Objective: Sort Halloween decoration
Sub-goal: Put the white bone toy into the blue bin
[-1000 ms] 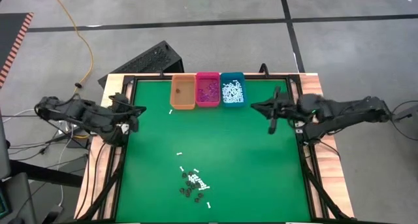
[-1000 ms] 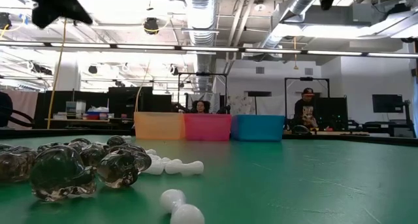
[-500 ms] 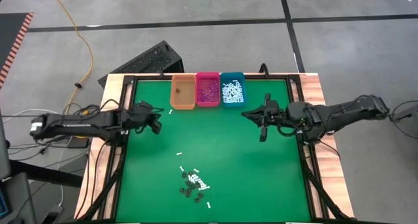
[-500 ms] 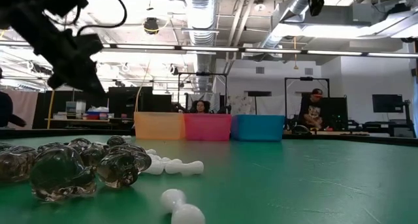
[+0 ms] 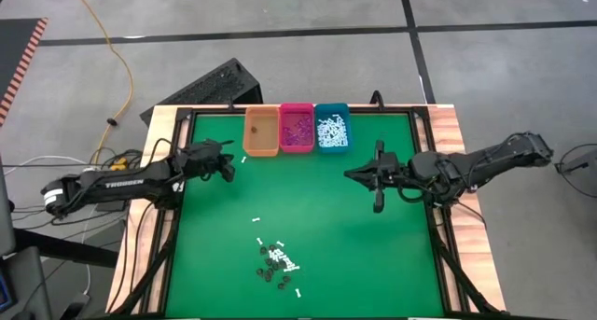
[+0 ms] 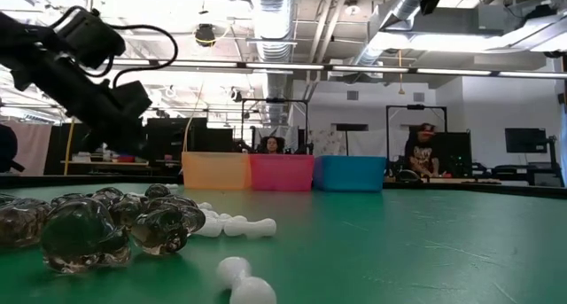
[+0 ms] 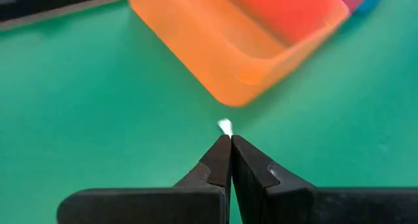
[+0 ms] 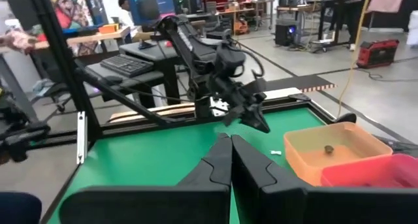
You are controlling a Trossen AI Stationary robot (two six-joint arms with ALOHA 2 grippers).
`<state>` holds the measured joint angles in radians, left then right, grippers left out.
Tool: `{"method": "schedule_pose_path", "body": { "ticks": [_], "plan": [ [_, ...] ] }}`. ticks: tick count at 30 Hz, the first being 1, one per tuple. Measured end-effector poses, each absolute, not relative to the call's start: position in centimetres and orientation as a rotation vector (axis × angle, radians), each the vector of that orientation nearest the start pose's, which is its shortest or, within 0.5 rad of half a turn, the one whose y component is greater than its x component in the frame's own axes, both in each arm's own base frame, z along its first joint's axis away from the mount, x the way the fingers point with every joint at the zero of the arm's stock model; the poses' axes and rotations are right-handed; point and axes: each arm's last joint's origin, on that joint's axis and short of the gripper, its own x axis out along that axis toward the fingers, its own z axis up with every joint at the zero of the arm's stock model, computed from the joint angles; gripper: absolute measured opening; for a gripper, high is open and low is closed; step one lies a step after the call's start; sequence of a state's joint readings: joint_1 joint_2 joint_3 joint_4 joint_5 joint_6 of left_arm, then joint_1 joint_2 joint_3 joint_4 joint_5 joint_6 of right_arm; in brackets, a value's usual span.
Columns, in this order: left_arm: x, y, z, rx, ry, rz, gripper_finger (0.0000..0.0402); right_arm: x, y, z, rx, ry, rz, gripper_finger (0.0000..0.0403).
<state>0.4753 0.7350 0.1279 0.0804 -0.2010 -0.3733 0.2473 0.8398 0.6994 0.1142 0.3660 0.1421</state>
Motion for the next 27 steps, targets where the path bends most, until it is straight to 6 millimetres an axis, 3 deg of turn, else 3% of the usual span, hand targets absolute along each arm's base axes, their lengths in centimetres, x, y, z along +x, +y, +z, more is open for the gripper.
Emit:
{"method": "schedule_pose_path", "body": {
  "ticks": [9,27],
  "plan": [
    [13.4,8.1,12.9,-0.33,0.463,0.868,0.0,18.5,4.1,32.3,0.115,0.017,-0.093,0.0028],
    [15.8,9.2,9.9,-0.269,0.538,0.812,0.0,18.5,4.1,32.5,0.121,0.001,-0.096,0.0028]
  ]
}}
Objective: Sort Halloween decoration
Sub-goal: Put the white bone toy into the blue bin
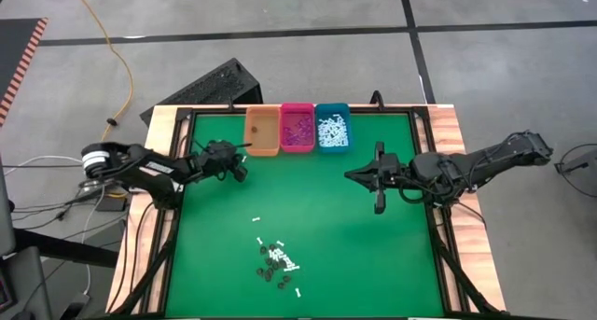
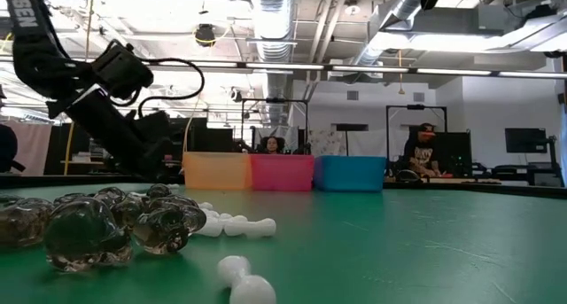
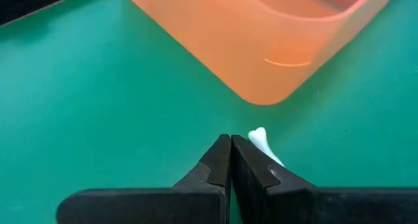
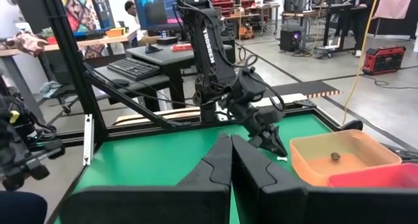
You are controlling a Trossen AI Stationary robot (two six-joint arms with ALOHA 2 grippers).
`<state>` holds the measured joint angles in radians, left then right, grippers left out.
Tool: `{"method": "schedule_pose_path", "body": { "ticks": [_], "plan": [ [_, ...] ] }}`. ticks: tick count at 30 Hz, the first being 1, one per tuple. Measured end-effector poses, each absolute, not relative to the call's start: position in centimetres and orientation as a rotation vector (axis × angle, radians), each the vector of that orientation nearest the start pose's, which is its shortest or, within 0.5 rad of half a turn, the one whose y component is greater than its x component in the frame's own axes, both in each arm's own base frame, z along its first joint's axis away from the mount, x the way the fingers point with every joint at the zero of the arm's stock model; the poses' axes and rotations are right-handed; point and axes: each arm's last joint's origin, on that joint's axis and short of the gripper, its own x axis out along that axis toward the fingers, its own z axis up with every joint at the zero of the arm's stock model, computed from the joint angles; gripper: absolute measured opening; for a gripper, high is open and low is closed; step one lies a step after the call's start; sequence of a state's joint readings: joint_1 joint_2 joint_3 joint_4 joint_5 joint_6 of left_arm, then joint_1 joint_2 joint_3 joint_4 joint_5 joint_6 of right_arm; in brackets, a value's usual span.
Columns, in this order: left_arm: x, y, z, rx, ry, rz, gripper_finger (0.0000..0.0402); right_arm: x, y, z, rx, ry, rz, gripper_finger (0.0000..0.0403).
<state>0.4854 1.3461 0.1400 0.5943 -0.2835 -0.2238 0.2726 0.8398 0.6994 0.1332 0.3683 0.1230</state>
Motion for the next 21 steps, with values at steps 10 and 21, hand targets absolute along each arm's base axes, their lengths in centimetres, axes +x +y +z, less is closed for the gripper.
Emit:
{"method": "schedule_pose_path", "body": {
  "ticks": [10,21],
  "plan": [
    [17.4,8.1,8.9,-0.296,0.551,0.661,0.0,18.5,4.1,32.6,0.125,-0.012,-0.095,0.0028],
    [19.7,3.6,10.0,-0.478,0.471,0.273,0.0,18.9,4.2,32.2,0.146,0.017,-0.098,0.0028]
  ]
}}
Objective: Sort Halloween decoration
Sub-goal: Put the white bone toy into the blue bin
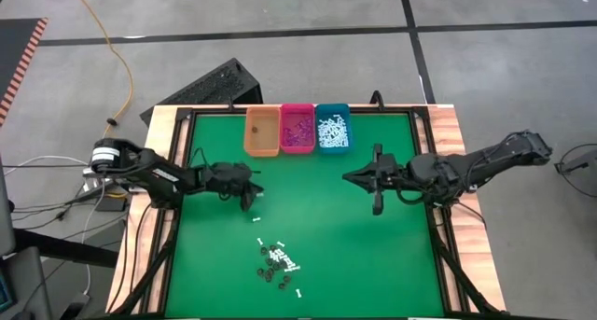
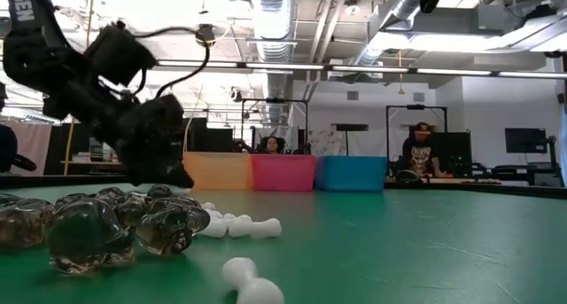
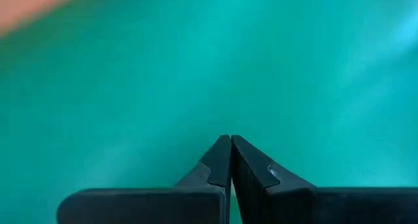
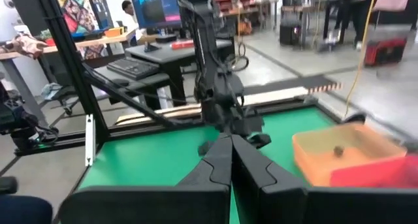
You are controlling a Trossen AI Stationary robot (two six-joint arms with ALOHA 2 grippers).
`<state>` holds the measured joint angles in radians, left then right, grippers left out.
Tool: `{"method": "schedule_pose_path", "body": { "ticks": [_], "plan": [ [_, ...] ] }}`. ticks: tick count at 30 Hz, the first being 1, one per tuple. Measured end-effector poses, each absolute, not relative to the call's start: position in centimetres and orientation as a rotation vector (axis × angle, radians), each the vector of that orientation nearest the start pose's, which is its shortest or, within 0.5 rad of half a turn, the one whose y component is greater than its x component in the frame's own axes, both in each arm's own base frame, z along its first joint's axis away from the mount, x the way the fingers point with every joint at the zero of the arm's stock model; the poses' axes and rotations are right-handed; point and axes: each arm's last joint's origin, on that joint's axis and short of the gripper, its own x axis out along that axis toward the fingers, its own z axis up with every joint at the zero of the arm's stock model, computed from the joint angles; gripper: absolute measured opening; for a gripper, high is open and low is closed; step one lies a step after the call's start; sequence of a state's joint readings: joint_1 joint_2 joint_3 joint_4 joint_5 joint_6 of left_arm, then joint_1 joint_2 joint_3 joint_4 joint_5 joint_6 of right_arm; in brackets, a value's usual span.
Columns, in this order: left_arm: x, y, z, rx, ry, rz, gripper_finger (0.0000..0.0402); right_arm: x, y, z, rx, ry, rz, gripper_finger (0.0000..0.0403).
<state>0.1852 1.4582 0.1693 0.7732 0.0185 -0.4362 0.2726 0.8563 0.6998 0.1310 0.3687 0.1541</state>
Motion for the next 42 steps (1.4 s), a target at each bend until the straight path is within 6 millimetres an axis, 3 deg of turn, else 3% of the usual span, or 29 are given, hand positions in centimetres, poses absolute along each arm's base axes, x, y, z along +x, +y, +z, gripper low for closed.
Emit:
{"method": "schedule_pose_path", "body": {
  "ticks": [7,14,21,28,35,42],
  "plan": [
    [22.2,0.2,12.0,-0.495,0.411,0.086,0.0,21.8,5.0,29.6,0.237,0.125,-0.115,0.0028],
    [23.2,-1.2,16.7,-0.54,0.25,-0.07,0.0,25.7,6.1,27.1,0.196,0.104,-0.108,0.0051],
    [20.4,-1.4,21.2,-0.519,0.129,-0.2,0.0,29.8,6.9,23.8,0.173,0.187,-0.127,0.0126],
    [16.6,-1.7,24.7,-0.428,-0.018,-0.282,0.0012,36.9,7.7,22.0,0.13,0.236,-0.156,0.0195],
    [13.4,-1.8,27.2,-0.439,-0.198,-0.325,0.0023,43.6,9.6,19.0,0.066,0.33,-0.15,0.0209],
    [11.1,-1.7,28.3,-0.459,-0.288,-0.363,0.0023,47.4,11.4,16.9,0.003,0.44,-0.138,0.0206]
  ]
}}
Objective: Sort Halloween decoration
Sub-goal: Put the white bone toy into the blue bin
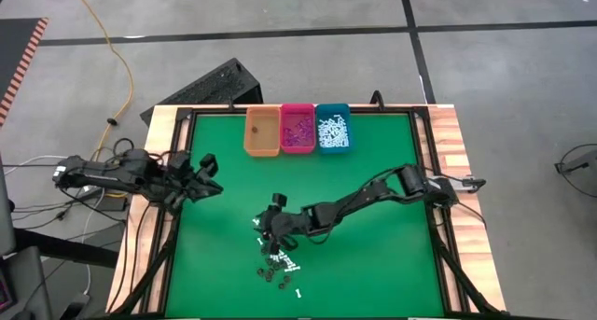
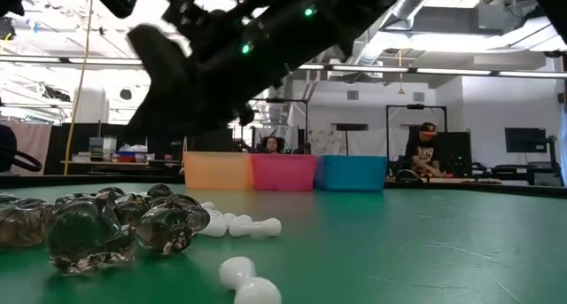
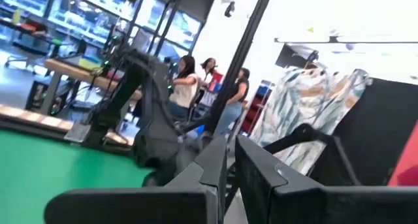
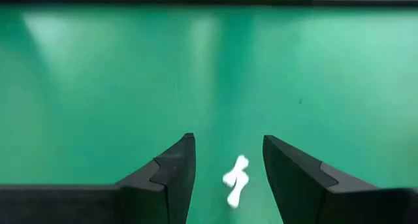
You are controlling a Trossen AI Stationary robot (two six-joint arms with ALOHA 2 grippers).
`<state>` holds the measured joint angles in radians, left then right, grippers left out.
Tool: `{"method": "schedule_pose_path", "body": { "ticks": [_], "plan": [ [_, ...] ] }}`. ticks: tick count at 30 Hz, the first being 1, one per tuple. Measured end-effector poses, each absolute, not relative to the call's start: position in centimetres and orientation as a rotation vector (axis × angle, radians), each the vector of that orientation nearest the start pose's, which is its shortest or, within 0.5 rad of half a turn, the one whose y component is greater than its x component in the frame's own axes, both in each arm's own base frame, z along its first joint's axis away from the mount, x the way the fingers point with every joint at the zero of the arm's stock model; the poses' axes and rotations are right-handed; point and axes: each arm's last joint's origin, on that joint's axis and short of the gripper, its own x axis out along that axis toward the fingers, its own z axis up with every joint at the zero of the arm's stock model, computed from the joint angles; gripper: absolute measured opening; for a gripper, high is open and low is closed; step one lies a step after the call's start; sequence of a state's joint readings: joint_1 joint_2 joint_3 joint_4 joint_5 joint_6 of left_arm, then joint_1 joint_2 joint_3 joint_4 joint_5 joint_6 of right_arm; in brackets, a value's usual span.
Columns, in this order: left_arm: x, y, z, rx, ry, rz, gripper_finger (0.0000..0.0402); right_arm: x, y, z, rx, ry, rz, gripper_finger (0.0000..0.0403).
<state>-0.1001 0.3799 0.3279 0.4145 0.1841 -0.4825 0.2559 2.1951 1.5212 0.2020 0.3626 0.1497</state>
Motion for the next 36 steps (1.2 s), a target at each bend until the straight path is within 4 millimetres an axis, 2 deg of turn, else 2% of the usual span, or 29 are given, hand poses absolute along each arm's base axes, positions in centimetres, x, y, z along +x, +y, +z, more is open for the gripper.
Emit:
{"method": "schedule_pose_path", "body": {
  "ticks": [7,11,18,22,31,36],
  "plan": [
    [9.6,-1.6,28.9,-0.48,-0.346,-0.435,0.0023,49.7,11.6,14.5,0.027,0.483,-0.158,0.0206],
    [8.9,-1.6,29.1,-0.48,-0.368,-0.451,0.0023,49.8,11.0,13.0,0.084,0.53,-0.201,0.0206],
    [8.5,-1.6,29.0,-0.463,-0.37,-0.456,0.0023,49.5,9.9,12.5,0.133,0.611,-0.252,0.0198],
    [8.6,-1.6,28.8,-0.45,-0.348,-0.447,0.0022,49.4,9.7,12.4,0.133,0.633,-0.244,0.0162],
    [8.8,-1.6,28.5,-0.459,-0.313,-0.435,0.0022,49.4,9.8,12.4,0.144,0.653,-0.211,0.0028],
    [8.7,-1.6,28.5,-0.475,-0.311,-0.438,0.0022,49.3,10.1,13.0,0.169,0.654,-0.173,0.0016]
  ]
}}
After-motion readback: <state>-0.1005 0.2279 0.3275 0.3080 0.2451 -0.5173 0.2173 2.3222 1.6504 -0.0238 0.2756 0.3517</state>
